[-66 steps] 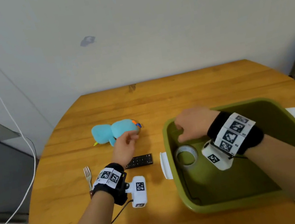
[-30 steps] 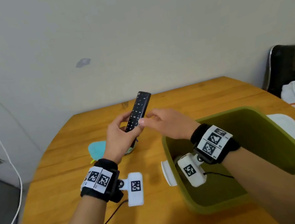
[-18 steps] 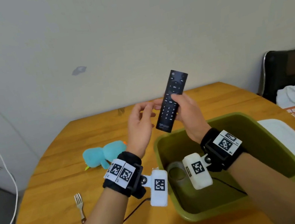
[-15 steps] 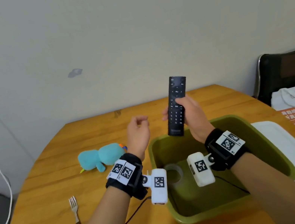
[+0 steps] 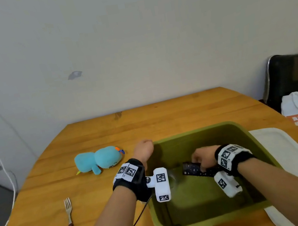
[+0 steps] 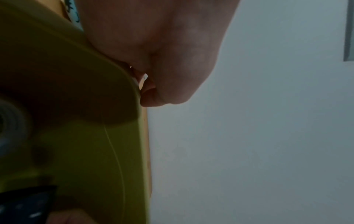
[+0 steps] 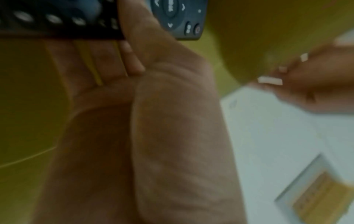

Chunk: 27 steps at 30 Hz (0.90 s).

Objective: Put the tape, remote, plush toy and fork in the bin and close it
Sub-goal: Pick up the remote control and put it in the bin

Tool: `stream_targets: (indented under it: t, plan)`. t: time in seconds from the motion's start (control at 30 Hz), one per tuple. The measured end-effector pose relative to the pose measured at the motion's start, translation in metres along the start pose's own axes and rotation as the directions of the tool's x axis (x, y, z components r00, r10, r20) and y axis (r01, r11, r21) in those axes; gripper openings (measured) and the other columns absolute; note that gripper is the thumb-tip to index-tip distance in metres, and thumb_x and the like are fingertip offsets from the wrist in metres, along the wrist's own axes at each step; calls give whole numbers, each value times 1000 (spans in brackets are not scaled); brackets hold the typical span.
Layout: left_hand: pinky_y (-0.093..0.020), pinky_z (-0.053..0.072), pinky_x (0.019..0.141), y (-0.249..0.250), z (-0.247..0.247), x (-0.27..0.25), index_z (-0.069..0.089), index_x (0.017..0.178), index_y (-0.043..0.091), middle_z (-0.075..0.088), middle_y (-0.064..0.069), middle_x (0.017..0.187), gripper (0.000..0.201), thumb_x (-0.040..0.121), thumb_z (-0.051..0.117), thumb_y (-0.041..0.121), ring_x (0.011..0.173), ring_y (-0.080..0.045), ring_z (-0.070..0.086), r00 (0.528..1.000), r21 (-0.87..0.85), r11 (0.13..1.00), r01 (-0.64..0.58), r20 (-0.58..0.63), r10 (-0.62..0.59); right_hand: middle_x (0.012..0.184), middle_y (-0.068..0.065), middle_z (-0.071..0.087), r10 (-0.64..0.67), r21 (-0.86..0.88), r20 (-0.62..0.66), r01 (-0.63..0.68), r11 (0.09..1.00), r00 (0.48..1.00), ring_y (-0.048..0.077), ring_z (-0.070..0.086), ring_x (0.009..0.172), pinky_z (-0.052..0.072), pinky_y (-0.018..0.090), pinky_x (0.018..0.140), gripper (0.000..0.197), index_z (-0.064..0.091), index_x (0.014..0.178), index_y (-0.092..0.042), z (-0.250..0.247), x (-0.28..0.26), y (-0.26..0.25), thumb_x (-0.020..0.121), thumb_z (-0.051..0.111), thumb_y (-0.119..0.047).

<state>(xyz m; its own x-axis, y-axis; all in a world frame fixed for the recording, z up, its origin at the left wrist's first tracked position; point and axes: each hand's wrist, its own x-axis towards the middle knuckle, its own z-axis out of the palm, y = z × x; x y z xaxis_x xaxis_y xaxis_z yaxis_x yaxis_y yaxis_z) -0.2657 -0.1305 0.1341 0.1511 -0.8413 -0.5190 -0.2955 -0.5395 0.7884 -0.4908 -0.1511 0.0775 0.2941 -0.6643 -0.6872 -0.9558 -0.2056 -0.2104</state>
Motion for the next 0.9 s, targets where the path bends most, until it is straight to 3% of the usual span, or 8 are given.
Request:
stream_targets:
  t: [0.1, 0.17, 0.3, 0.47, 0.6, 0.7, 0.9]
  plan:
    - [-40, 32, 108, 2, 2, 1, 47, 145, 7, 42, -13, 153, 44, 103, 36, 14, 138, -31, 39, 999, -45, 998, 49, -18, -50, 118, 8, 66, -45, -135, -48, 38, 990, 998, 27, 63, 105, 52, 36, 87, 33, 61, 122, -14, 11, 22, 5, 89, 69, -13]
    - [-39, 29, 110, 2, 4, 1, 48, 145, 8, 42, -11, 153, 44, 103, 38, 17, 141, -29, 37, 998, -91, 994, 54, -38, -58, 113, 9, 67, -101, -192, -89, 82, 978, 991, 26, 63, 94, 53, 37, 82, 28, 63, 118, -15, 16, 33, 6, 90, 65, -10]
    - [-35, 29, 110, -4, 9, 2, 51, 144, 10, 45, -9, 151, 44, 101, 41, 12, 139, -27, 38, 997, -111, 994, 25, -69, -33, 109, 9, 68, -174, -293, -116, 134, 947, 978, 24, 56, 82, 46, 34, 70, 26, 66, 117, -15, 27, 54, 1, 92, 63, -8]
    - [-26, 30, 97, -7, 11, -1, 52, 142, 8, 48, -11, 147, 44, 99, 43, 5, 137, -24, 40, 996, -100, 995, -9, -93, -1, 105, 13, 69, -206, -383, -170, 128, 915, 964, 31, 67, 95, 51, 38, 72, 22, 65, 116, -10, 39, 71, 0, 95, 58, -6]
    - [-25, 29, 95, -8, 11, -1, 53, 141, 8, 49, -11, 146, 44, 98, 44, 6, 132, -21, 42, 994, -115, 993, -29, -109, 16, 105, 15, 68, -266, -463, -229, 136, 876, 936, 34, 67, 95, 42, 36, 63, 30, 54, 125, -10, 47, 77, 7, 96, 57, -4]
    - [-26, 30, 95, -9, 11, 0, 55, 139, 9, 50, -10, 144, 43, 98, 45, 7, 116, -14, 41, 993, -122, 992, -43, -114, 29, 109, 12, 67, -317, -514, -249, 152, 844, 915, 31, 66, 97, 50, 38, 67, 30, 57, 123, -10, 53, 77, 12, 95, 57, -1]
    - [-25, 30, 94, -11, 11, 1, 52, 142, 10, 49, -9, 145, 45, 99, 43, 6, 117, -14, 41, 993, -125, 991, -50, -112, 36, 132, 14, 51, -424, -630, -305, 154, 761, 853, 33, 55, 115, 51, 43, 81, 49, 55, 132, -5, 66, 73, 17, 86, 62, 7]
